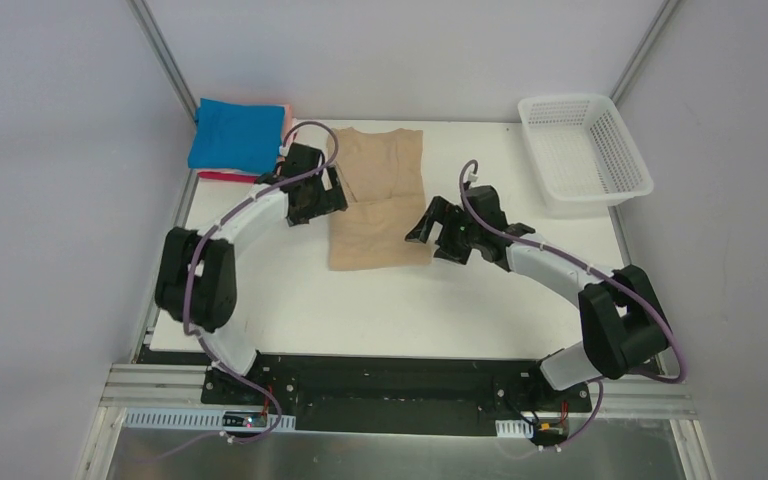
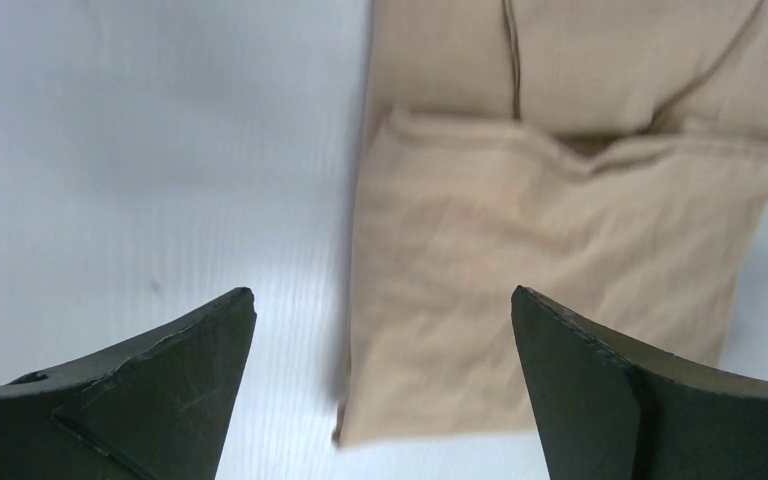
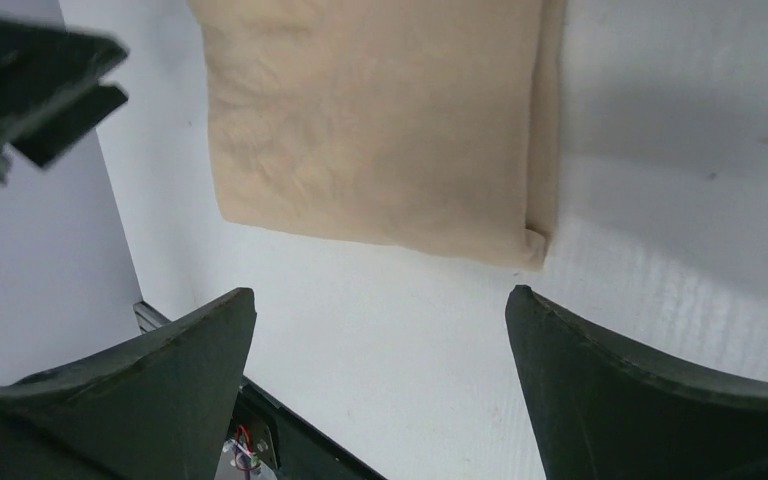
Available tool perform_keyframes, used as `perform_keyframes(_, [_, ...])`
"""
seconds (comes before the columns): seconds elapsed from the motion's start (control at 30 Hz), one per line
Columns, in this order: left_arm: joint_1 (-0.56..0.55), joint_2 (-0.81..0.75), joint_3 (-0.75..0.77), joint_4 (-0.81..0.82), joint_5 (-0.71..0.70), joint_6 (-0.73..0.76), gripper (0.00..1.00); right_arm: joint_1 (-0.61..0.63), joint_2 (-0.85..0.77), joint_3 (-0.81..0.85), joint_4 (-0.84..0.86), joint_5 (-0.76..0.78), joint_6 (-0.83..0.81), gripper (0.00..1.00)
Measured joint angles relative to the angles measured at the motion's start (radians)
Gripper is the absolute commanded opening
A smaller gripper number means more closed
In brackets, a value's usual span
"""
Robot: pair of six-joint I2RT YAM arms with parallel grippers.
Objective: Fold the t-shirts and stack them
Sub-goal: Fold the folded rectangular tshirt in 1/3 of the way, then grab one side of the 2/3 rectangular tshirt with both arms
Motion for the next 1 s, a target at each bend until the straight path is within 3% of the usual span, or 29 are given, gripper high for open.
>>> perform_keyframes(0.23, [-0.094, -0.313, -0.306, 0.003, -0.040, -0.107, 0.98, -0.027, -0.009, -0.047, -0.012, 0.068, 0.045, 0.95])
perform_keyframes(0.5, [-0.093, -0.304, -0.428, 0.019, -0.032, -0.200, 0.82, -0.033, 0.097, -0.048, -0.019, 0.100, 0.101, 0.75])
perform_keyframes(0.7, [-0.092, -0.205, -0.423, 0.050, -0.005, -0.234, 0.54, -0.035, 0.144, -0.035, -0.002, 0.095, 0.131, 0.55])
perform_keyframes(0.8, [-0.093, -0.195, -0.424, 0.077, 0.026, -0.248, 0.50, -0.036, 0.162, -0.035, 0.017, 0.084, 0.141, 0.45])
perform_keyframes(0.93, [-0.093, -0.186, -0.429, 0.101, 0.055, -0.254, 0.34, -0.036, 0.183, -0.035, 0.034, 0.070, 0.154, 0.28])
perform_keyframes(1.0, [-0.093, -0.172, -0.428, 0.120, 0.074, -0.259, 0.16, -0.036, 0.193, -0.035, 0.036, 0.061, 0.158, 0.24])
